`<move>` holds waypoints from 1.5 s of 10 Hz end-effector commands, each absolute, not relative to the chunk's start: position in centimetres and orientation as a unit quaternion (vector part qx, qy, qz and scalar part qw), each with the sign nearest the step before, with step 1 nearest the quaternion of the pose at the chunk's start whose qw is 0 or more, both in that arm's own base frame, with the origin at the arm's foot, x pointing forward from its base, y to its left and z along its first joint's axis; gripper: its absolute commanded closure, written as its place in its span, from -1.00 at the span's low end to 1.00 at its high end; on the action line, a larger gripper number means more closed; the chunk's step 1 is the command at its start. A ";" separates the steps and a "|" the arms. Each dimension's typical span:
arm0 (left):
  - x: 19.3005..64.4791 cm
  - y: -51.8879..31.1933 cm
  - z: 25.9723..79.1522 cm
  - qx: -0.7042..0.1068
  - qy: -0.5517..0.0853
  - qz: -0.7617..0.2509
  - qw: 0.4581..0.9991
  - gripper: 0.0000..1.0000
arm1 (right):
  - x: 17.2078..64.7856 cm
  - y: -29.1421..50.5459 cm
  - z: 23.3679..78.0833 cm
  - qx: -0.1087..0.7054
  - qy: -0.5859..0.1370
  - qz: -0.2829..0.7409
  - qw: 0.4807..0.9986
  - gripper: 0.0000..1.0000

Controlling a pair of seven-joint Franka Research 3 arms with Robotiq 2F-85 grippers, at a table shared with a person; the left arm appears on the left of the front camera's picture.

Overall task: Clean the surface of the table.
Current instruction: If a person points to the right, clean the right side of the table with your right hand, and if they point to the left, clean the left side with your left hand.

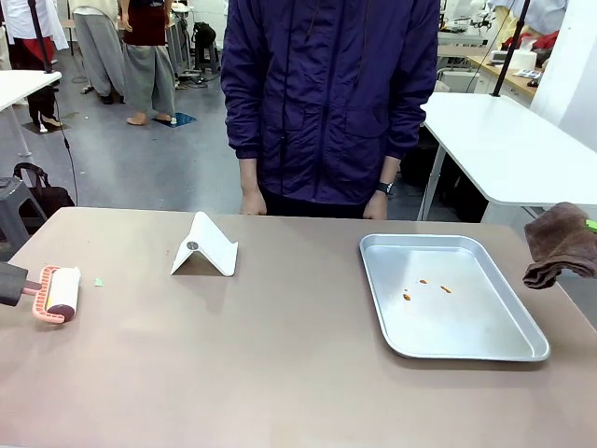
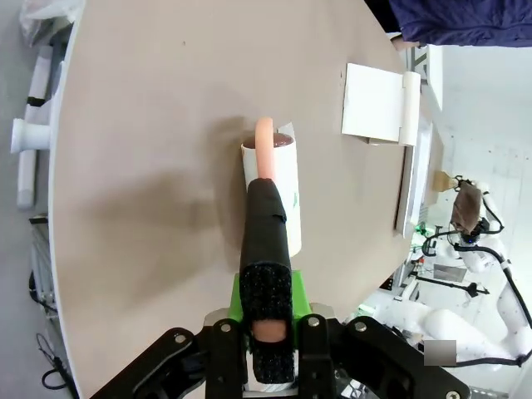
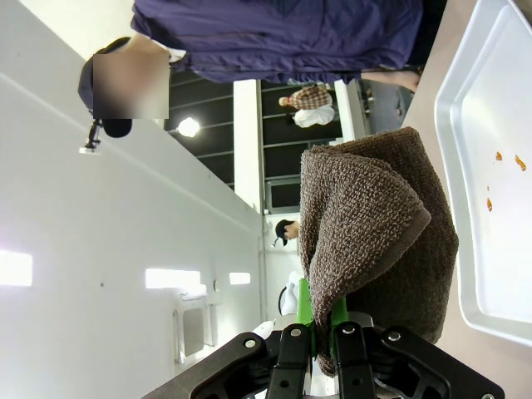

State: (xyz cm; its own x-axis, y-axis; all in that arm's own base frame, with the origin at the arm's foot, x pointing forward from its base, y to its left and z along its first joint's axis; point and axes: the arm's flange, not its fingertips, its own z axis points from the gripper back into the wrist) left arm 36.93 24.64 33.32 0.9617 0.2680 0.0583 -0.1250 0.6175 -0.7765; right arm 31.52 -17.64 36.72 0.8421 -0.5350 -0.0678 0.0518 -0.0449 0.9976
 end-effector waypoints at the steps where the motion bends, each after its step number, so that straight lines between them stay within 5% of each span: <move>1: 36.5 23.4 32.5 -0.394 -0.080 0.120 0.908 0.55 | 31.6 -17.5 37.3 0.687 -0.175 -0.223 0.669 1.00; 15: 44.0 15.7 33.3 -0.421 -0.046 0.095 0.901 0.55 | 31.6 -17.5 37.3 0.687 -0.175 -0.223 0.669 1.00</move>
State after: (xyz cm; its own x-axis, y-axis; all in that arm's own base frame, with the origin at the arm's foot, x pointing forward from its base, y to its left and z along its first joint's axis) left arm 43.71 15.52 33.84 0.9794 0.2009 -0.0208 -0.1441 0.6227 -0.7691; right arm 31.53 -17.64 36.72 0.8421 -0.5350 -0.0677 0.0517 -0.0449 0.9977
